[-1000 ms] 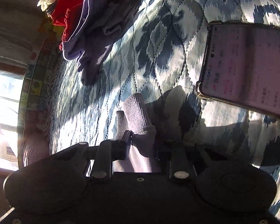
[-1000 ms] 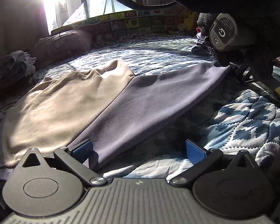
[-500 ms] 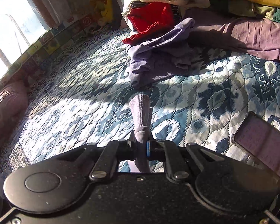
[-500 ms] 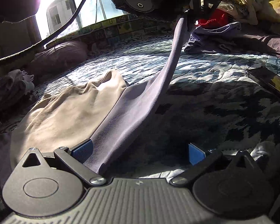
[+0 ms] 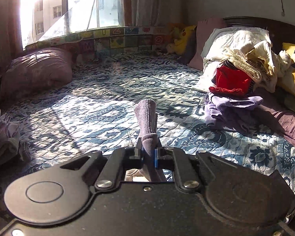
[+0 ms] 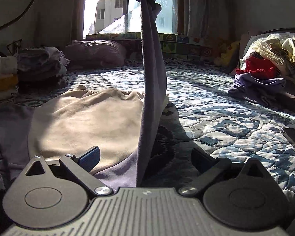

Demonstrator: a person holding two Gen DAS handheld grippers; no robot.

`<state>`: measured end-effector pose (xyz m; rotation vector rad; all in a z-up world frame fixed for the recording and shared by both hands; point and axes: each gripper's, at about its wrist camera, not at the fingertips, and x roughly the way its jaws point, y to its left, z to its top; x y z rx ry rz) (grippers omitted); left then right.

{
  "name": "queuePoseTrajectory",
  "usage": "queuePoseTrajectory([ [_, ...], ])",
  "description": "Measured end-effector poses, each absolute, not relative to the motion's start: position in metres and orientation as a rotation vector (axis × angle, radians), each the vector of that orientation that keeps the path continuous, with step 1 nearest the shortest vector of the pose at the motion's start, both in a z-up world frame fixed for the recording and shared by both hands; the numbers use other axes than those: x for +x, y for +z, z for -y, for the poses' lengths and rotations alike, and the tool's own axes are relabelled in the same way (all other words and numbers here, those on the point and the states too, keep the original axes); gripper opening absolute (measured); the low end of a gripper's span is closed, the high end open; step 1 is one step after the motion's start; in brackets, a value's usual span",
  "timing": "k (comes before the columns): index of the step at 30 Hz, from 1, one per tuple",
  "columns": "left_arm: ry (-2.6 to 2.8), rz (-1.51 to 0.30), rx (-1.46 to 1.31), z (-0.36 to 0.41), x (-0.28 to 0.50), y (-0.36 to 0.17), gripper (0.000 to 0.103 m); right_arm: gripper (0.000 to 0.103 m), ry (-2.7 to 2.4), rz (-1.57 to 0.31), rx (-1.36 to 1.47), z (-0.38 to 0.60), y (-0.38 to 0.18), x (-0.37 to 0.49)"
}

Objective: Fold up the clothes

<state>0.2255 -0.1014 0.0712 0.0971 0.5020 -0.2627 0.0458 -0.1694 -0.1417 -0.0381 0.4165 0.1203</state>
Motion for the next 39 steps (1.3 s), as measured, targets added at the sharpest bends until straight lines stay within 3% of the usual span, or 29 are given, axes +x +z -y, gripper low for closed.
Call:
queuePoseTrajectory([
  [3,-0.216,-0.496,0.067,0.062,0.219,0.071,0.008,0.077,0.13,-0.432,-0.076,0.163,-0.144,0.048],
  [7,-0.172,-0.508,-0.006,0.004,0.209,0.062,0.008,0.07,0.146,-0.446,-0.122,0.156,-0.149,0.047],
  [10,-0.15,-0.514,-0.061,-0.03,0.2,0.053,0.008,0.059,0.171,-0.439,-0.16,0.15,-0.15,0.044],
  [12,-0.129,-0.512,-0.086,-0.051,0.194,0.047,0.008,0.037,0.207,-0.444,-0.176,0.148,-0.15,0.043],
  [14,-0.111,-0.512,-0.111,-0.069,0.186,0.038,0.008,0.027,0.219,-0.439,-0.199,0.145,-0.15,0.042],
  [18,-0.094,-0.521,-0.154,-0.092,0.174,0.02,0.008,0.021,0.222,-0.417,-0.255,0.139,-0.15,0.037],
  [39,-0.05,-0.647,-0.298,-0.128,0.158,-0.086,0.008,0.018,0.202,-0.435,-0.289,0.15,-0.151,0.029],
])
